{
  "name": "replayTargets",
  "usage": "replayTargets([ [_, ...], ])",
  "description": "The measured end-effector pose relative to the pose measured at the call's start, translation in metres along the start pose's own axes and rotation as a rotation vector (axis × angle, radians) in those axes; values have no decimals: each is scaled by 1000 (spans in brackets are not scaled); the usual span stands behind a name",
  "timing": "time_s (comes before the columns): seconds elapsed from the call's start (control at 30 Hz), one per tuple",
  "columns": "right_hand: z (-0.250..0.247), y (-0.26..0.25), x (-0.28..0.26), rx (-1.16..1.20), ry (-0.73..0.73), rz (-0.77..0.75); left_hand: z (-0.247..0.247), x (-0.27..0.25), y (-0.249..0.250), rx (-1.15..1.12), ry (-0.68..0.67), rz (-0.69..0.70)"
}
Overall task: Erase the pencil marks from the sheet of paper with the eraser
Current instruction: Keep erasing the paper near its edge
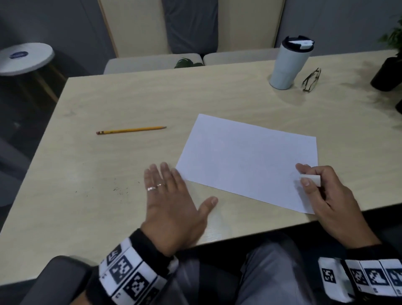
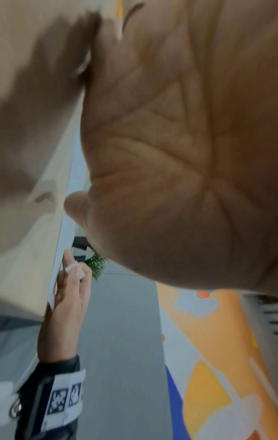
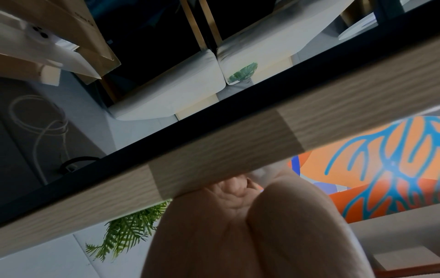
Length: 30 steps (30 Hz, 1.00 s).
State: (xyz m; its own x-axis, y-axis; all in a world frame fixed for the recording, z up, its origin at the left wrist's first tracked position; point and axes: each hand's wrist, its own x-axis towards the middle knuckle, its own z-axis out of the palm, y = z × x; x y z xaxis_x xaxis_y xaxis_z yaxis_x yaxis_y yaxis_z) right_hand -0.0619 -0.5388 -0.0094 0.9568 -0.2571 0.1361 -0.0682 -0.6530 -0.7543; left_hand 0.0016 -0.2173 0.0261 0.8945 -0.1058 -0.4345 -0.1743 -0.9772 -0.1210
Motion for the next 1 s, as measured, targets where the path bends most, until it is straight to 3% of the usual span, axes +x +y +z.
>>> replayTargets([
  [0.07,1,-1,0,0,10,-7,0,-1,-3,-21,32,92],
  [0.17,1,0,0,-1,1,-4,10,-9,5,-52,17,403],
  [0.2,1,1,0,0,1,-3,13,-10,5,-38,5,413],
  [0.37,2,3,0,-19,8,-9,4,-7,-9,3,-7,31],
  [0.4,2,3,0,-24,8,-8,1,-6,-7,-12,17,53],
  [0.53,3,4,0,-36,8,-5,5,-4,4,-56,17,382],
  [0.57,2,4,0,-36,7,-4,8,-4,2,-39,-1,366],
  [0.7,3,7,2,-23,2,-4,3,-8,-14,14,-20,52],
  [0.73,4,7,2,-27,5,-8,1,-8,-13,2,-8,49],
  [0.8,4,8,4,-12,11,-7,3,-8,-2,-26,70,197],
  [0.9,5,10,4,93,20,8,16,-8,23,-109,125,552],
  [1.0,3,5,1,148,132,-16,31,-6,32,-100,216,699],
])
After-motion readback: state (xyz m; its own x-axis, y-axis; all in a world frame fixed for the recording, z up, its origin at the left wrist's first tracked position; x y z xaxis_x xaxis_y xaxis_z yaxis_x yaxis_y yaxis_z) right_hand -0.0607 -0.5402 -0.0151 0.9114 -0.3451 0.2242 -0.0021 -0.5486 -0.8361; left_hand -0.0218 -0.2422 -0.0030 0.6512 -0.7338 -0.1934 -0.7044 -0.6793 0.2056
